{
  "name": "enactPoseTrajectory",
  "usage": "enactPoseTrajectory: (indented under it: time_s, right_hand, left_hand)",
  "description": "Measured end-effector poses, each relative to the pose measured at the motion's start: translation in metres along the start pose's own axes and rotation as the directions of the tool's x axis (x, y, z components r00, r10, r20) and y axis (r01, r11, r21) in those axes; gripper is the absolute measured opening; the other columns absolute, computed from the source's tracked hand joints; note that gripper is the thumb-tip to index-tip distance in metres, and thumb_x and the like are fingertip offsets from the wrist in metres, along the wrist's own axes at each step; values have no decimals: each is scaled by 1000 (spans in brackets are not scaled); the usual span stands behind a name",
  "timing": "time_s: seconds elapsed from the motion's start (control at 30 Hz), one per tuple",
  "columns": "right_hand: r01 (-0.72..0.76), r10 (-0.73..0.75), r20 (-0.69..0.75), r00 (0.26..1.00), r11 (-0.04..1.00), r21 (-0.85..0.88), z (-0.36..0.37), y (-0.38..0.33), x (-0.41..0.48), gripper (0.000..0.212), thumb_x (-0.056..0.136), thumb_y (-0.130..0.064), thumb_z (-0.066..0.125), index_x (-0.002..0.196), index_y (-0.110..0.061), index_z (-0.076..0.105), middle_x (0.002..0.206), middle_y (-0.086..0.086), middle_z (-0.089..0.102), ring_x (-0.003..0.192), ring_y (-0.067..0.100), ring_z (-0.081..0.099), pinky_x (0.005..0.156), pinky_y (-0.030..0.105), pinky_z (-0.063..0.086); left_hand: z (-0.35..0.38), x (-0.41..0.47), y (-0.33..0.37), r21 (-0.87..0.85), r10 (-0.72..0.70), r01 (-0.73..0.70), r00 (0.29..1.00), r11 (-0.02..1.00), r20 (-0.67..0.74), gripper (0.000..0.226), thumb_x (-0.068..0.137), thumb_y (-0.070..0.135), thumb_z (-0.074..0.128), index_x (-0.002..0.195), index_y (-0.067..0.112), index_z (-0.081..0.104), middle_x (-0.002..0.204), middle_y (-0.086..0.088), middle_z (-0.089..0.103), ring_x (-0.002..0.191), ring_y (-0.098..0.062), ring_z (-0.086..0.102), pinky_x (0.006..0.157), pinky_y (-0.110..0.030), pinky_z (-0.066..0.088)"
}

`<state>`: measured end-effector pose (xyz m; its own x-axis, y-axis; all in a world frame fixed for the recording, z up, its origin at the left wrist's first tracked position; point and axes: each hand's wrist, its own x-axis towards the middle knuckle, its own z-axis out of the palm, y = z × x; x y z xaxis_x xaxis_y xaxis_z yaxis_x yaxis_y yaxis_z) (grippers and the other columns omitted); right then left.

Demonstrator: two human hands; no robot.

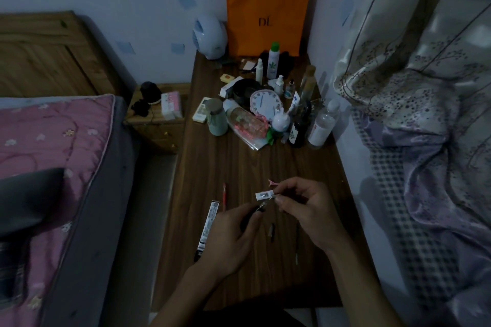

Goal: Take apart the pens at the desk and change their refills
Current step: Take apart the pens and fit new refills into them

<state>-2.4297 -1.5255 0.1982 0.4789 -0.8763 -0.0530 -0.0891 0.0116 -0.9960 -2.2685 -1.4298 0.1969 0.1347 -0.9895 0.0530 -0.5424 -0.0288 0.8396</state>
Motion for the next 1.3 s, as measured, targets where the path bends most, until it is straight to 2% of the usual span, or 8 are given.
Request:
enactPoseTrajectory:
  time_s: [0.17, 0.3, 0.5, 0.67, 0.87, 0.97, 1.1, 1.3]
  right_hand:
    - [16, -14, 27, 1000, 997, -79, 0, -4, 3, 13, 82, -16, 72, 90, -26, 76, 92, -3, 77, 91, 15, 73, 75, 28, 60]
    - [61, -60, 10, 998, 994, -92, -2, -10, 5, 16, 82, -13, 72, 90, -26, 76, 89, -3, 77, 88, 15, 73, 74, 27, 60]
    - [65, -57, 71, 996, 990, -122, -7, -18, 6, 13, 79, -25, 72, 90, -30, 75, 91, -5, 76, 88, 13, 73, 74, 25, 60]
    - [81, -69, 88, 994, 987, -140, -11, -23, 8, 12, 78, -29, 71, 89, -29, 76, 88, -1, 77, 84, 17, 73, 72, 36, 61]
    - [144, -135, 77, 988, 982, -126, -17, -34, 7, 17, 80, -14, 72, 87, -29, 76, 86, -5, 76, 80, 10, 72, 65, 17, 55]
    - [154, -142, 94, 985, 980, -129, -18, -40, 8, 18, 80, -12, 72, 84, -29, 77, 83, -5, 76, 76, 8, 71, 64, 15, 54]
    - [167, -152, 116, 982, 976, -137, -16, -45, 8, 16, 80, -15, 73, 87, -29, 77, 82, -3, 76, 74, 8, 71, 63, 18, 54]
    - [187, -174, 152, 973, 979, -80, -12, -60, 8, 16, 81, -15, 72, 85, -29, 77, 79, -4, 76, 74, 8, 72, 63, 16, 53]
  left_hand:
    - [-4, 3, 3, 27, 4, -4, 1000, 1000, -7, 20, 98, 16, 55, 109, 16, 71, 70, 9, 66, 56, -3, 57, 53, -14, 37]
    - [-7, 4, 6, 60, 21, -21, 1000, 998, 0, 18, 97, 16, 56, 107, 19, 71, 62, 23, 58, 55, 5, 55, 54, -7, 31]
    - [-10, 5, 11, 63, 27, -28, 1000, 998, 15, 19, 98, 17, 55, 109, 19, 71, 65, 17, 58, 56, 1, 55, 54, -15, 35]
    - [-12, 6, 18, 60, 22, -24, 999, 998, 26, 20, 98, 16, 56, 111, 22, 70, 67, 21, 59, 59, 6, 57, 56, -10, 34]
    - [-16, 7, 23, 83, 32, -33, 999, 996, 13, 20, 98, 23, 54, 110, 28, 69, 66, 16, 60, 58, 1, 56, 55, -19, 37]
    - [-17, 9, 27, 85, 39, -40, 999, 996, 15, 19, 98, 25, 54, 109, 28, 69, 68, 15, 61, 58, 0, 56, 55, -19, 38]
    - [-20, 10, 34, 73, 48, -48, 999, 996, 11, 19, 98, 29, 52, 107, 26, 69, 70, 10, 64, 57, -2, 55, 54, -30, 45]
    - [-31, 14, 53, 32, 108, -108, 994, 994, 2, 21, 98, 23, 54, 112, 24, 69, 72, 11, 65, 59, -2, 57, 55, -18, 39]
